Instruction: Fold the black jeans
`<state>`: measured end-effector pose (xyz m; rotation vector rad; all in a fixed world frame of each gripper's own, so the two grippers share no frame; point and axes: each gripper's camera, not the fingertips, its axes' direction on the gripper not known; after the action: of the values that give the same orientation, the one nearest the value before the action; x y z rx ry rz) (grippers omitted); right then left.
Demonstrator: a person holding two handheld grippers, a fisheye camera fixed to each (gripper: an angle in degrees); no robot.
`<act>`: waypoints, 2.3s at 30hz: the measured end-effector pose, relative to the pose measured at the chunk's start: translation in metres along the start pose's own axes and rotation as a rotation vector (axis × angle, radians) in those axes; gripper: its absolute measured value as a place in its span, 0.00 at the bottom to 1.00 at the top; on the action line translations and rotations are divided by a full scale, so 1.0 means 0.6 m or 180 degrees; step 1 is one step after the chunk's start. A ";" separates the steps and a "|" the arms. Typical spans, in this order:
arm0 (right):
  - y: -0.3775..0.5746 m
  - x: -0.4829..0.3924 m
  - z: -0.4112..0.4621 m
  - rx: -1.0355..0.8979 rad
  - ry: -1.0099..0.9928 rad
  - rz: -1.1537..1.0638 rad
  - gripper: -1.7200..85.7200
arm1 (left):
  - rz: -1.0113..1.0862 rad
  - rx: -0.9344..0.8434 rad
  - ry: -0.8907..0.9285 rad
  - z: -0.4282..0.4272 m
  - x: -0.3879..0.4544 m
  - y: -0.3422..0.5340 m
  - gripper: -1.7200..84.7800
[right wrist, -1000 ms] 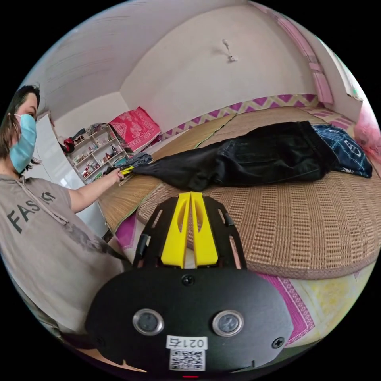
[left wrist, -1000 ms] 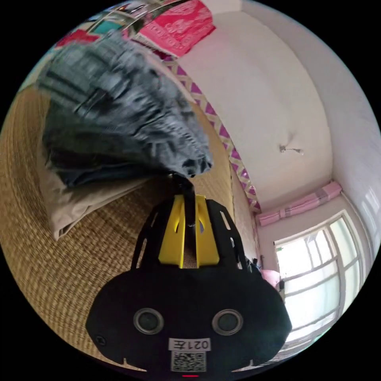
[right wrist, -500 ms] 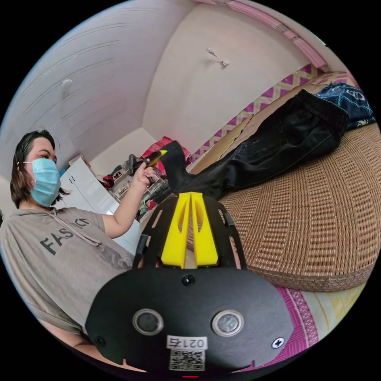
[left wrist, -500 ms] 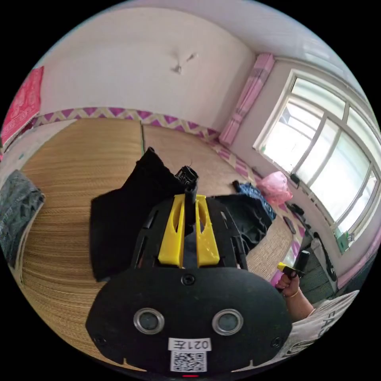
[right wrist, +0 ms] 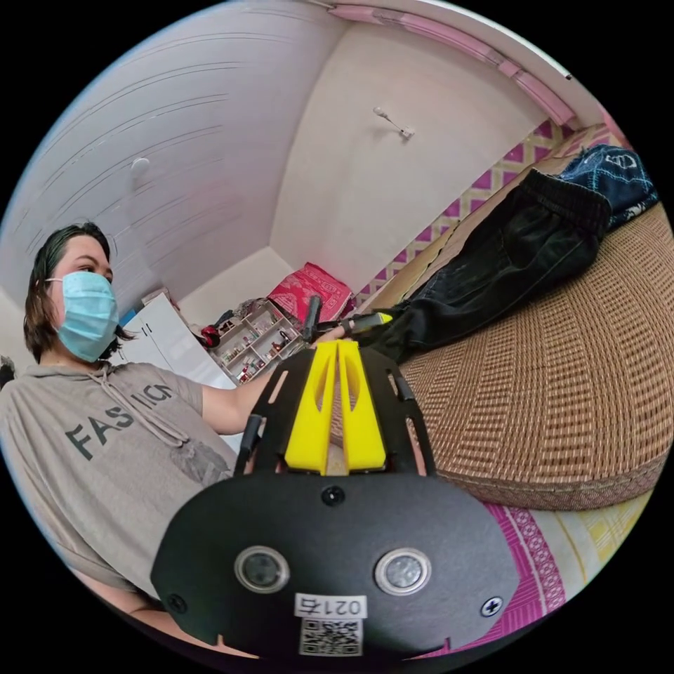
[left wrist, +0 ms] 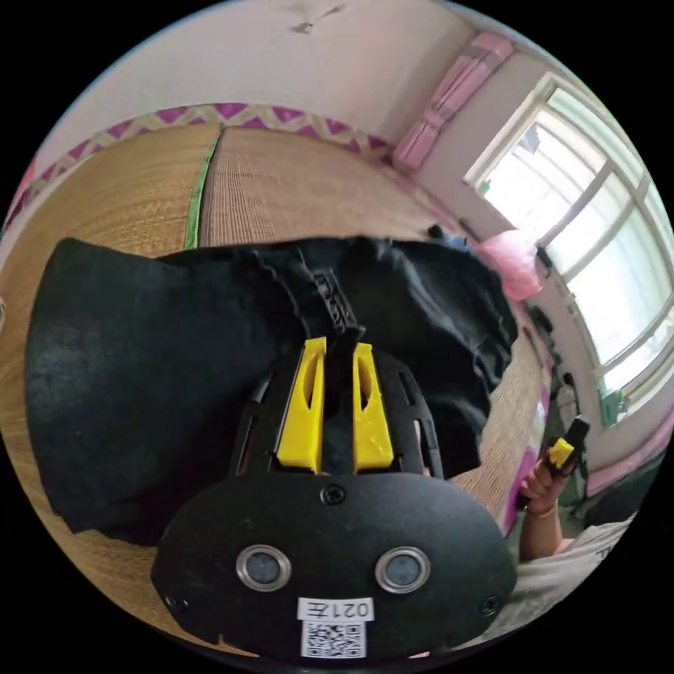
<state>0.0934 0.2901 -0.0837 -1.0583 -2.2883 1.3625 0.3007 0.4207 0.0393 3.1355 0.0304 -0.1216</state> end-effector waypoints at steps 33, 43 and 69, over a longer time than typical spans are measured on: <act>0.019 -0.004 0.059 -0.0083 0.0199 0.0145 0.01 | -0.0452 0.0400 -0.0281 -0.183 -0.189 -0.107 0.01; 0.011 0.001 0.088 -0.0118 0.0171 0.0150 0.01 | 0.0013 -0.0039 -0.1100 -0.121 -0.132 -0.056 0.01; -0.168 0.202 0.042 0.0925 0.1665 0.1942 0.17 | 0.0198 -0.0357 -0.0952 -0.149 -0.118 0.025 0.01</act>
<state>-0.0501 0.3305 -0.0266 -1.8273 -1.3983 1.3367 0.2373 0.4049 0.1339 2.9674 -0.0591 -0.5644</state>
